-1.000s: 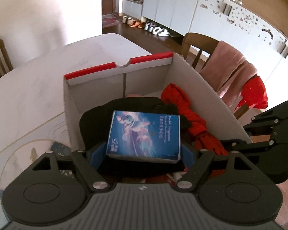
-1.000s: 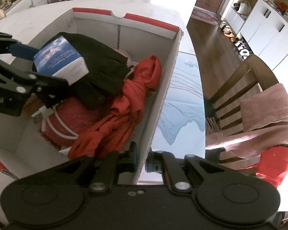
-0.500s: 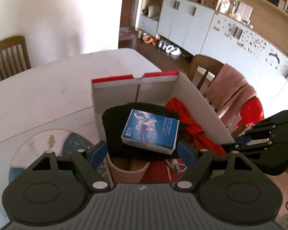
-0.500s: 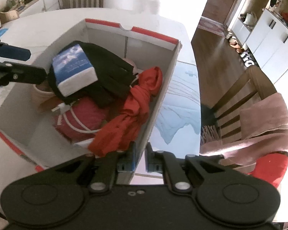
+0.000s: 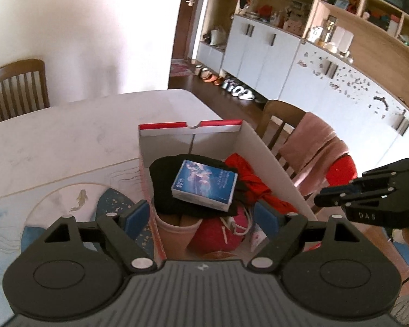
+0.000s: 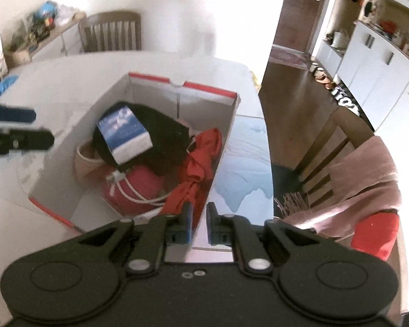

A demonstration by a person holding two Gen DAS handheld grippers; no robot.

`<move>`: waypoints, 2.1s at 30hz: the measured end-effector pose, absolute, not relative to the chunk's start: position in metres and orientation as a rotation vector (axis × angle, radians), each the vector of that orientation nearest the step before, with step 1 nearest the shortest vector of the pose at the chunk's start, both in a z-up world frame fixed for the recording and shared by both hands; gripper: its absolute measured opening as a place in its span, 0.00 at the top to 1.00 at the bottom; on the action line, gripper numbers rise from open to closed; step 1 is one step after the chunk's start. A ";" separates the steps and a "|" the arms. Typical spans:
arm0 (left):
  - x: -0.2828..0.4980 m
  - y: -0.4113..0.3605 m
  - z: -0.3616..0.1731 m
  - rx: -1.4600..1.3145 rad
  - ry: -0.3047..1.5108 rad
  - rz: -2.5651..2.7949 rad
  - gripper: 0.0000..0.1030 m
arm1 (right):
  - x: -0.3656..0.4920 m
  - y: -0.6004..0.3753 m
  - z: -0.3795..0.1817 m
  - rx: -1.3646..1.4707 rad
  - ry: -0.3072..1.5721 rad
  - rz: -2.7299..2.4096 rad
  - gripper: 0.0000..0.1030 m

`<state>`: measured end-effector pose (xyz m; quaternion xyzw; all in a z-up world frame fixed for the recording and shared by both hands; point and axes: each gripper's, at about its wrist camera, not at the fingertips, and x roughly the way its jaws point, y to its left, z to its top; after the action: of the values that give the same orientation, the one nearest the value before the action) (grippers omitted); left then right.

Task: Organize objects

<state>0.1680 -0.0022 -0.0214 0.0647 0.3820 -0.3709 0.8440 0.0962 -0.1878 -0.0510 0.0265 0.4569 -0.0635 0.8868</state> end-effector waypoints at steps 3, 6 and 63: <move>0.161 0.003 -0.017 0.127 0.790 -0.807 0.19 | 0.087 -0.179 -0.043 0.093 0.910 -0.128 0.88; 0.153 0.009 -0.015 0.134 0.769 -0.813 0.16 | 0.078 -0.171 -0.038 0.125 0.873 -0.137 0.82; 0.097 0.095 -0.006 0.154 0.617 -0.804 0.00 | 0.003 -0.065 -0.022 0.241 0.592 -0.263 0.27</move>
<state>0.0973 0.0947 -0.0063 0.0735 0.2953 -0.3848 0.8714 0.0035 -0.0648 -0.0219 0.1182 0.2900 -0.1288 0.9409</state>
